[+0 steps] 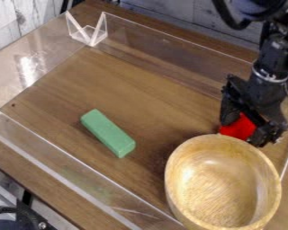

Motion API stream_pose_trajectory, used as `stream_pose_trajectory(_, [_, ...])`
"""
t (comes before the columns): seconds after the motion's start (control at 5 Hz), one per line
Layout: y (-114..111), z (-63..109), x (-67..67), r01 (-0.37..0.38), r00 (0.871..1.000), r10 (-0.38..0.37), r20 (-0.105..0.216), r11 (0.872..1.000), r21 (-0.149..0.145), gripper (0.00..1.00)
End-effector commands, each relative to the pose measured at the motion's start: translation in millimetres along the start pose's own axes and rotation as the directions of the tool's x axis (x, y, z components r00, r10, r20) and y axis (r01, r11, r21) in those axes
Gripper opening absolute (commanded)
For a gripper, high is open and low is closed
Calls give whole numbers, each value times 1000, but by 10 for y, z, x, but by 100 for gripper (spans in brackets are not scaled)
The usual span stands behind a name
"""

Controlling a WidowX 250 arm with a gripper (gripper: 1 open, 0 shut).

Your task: Move the red object to the left side of the table

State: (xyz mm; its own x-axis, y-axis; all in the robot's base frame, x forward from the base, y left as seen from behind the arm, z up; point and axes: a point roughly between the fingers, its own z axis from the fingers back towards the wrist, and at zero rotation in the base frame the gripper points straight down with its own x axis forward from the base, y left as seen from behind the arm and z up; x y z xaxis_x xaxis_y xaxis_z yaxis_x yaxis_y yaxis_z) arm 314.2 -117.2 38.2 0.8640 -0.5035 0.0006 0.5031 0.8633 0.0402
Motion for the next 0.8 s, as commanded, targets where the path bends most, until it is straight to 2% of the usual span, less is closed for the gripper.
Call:
stream_pose_trajectory(0.0, [-8, 95, -14, 6, 999, -8, 41, 999, 40, 100])
stream_pose_trajectory(0.2, [-16, 139, -49, 3, 999, -6, 54, 998, 69, 100])
stream_pose_trajectory(0.6, [-158, 369, -52, 29, 997, -36, 71, 994, 103, 100])
